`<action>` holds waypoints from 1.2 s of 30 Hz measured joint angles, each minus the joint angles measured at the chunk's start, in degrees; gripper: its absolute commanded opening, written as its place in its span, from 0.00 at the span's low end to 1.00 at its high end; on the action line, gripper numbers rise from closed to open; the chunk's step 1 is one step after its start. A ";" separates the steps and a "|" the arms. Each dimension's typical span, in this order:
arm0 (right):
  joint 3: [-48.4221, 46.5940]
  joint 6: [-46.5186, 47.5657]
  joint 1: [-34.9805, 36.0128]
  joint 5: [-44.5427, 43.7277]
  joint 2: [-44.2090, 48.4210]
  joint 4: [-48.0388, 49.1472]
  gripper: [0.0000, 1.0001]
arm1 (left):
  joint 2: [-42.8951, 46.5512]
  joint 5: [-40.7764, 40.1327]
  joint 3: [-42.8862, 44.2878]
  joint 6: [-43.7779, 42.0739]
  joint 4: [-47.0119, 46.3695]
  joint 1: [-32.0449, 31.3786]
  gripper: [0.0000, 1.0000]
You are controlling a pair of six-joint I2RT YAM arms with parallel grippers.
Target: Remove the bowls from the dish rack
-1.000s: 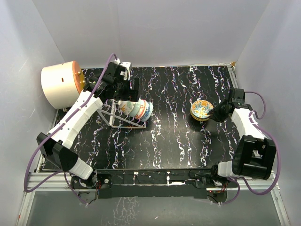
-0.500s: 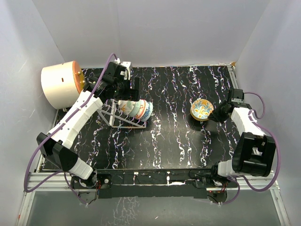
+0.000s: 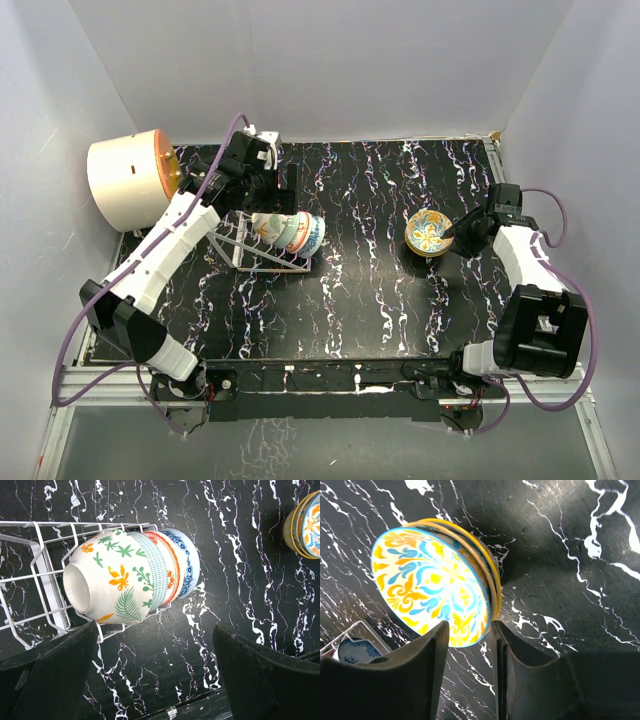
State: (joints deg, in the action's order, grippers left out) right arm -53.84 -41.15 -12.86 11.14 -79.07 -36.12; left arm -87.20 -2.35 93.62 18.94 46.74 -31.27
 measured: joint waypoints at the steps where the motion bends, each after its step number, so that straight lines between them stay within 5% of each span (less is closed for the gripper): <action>1: -0.57 0.26 0.00 -0.22 0.24 -0.17 0.45 | -0.26 -0.17 0.00 0.35 0.02 -0.04 0.97; 16: -6.45 2.16 0.00 -2.45 1.46 -2.78 0.46 | -8.04 -10.34 0.37 1.92 4.20 -0.72 0.97; 36: -7.65 3.56 0.00 -1.97 1.46 -2.78 0.46 | -11.67 -8.90 1.64 0.37 4.04 -0.74 0.92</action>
State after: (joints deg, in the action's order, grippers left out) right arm -61.49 -37.58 -12.86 9.17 -77.60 -38.89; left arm -98.87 -11.25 95.26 19.31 50.78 -32.01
